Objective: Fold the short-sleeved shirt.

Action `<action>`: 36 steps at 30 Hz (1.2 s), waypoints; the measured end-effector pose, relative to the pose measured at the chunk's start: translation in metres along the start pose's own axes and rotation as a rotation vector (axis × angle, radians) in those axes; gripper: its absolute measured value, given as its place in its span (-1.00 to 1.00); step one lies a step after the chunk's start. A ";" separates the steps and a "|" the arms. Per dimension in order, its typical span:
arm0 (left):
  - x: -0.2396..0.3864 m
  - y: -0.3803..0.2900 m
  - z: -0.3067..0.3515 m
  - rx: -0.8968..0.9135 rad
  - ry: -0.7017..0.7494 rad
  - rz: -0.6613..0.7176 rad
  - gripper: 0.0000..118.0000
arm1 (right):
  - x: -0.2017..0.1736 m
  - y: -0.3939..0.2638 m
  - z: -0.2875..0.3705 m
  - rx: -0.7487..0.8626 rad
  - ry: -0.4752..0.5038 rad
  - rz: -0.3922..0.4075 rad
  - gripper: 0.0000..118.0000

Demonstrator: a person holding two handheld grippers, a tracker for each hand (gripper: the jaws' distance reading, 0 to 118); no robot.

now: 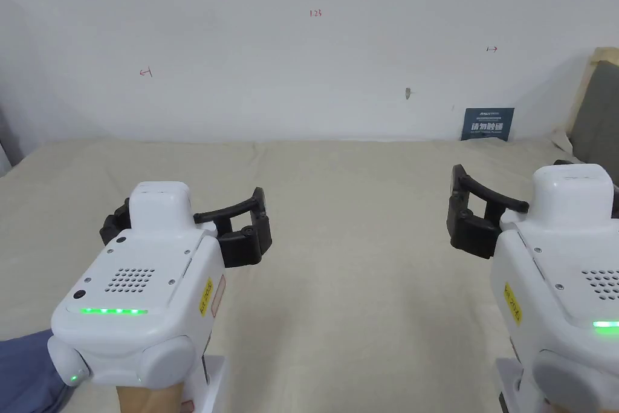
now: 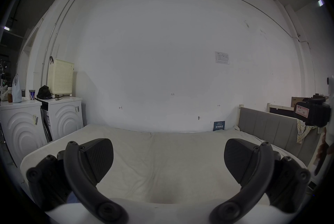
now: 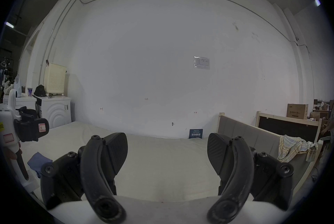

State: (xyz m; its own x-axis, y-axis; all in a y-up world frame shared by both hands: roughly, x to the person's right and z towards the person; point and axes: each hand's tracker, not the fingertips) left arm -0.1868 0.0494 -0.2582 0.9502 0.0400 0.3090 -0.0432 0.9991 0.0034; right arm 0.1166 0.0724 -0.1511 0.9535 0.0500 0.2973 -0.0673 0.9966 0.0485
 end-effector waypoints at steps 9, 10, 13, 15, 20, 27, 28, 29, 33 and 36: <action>-0.001 0.002 0.001 0.000 0.006 -0.007 1.00 | 0.000 0.000 0.001 0.000 0.000 -0.001 0.58; -0.001 0.002 0.001 0.002 0.007 -0.003 1.00 | 0.000 0.000 0.001 0.000 -0.002 -0.002 0.58; -0.002 0.003 0.001 0.001 0.006 0.001 1.00 | 0.000 0.001 0.001 0.003 -0.002 -0.004 0.57; -0.002 0.003 0.001 0.001 0.009 -0.002 1.00 | 0.000 0.001 0.001 0.005 -0.004 -0.004 0.57; -0.002 0.002 0.001 -0.001 0.009 -0.004 1.00 | 0.001 0.000 0.001 0.000 -0.005 -0.005 0.58; -0.002 0.003 0.001 0.000 0.009 -0.006 1.00 | 0.001 -0.001 -0.001 -0.011 -0.021 -0.006 0.57; -0.002 0.003 0.001 -0.001 0.008 -0.008 1.00 | 0.001 -0.001 0.000 -0.013 -0.025 -0.005 0.57; -0.002 0.003 0.001 -0.001 0.008 -0.009 1.00 | 0.000 0.000 -0.001 -0.018 -0.034 -0.003 0.57; -0.002 0.003 0.002 -0.007 0.005 -0.012 1.00 | -0.006 0.010 -0.004 -0.146 -0.120 -0.021 0.57; -0.002 0.003 0.002 -0.013 0.007 -0.003 1.00 | -0.006 0.020 -0.010 -0.285 -0.188 -0.104 0.57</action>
State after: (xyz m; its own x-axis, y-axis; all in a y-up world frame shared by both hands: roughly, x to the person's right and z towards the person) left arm -0.1894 0.0524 -0.2572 0.9525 0.0368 0.3025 -0.0362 0.9993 -0.0078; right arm 0.1125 0.0928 -0.1617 0.8783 -0.0393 0.4765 0.1370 0.9755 -0.1721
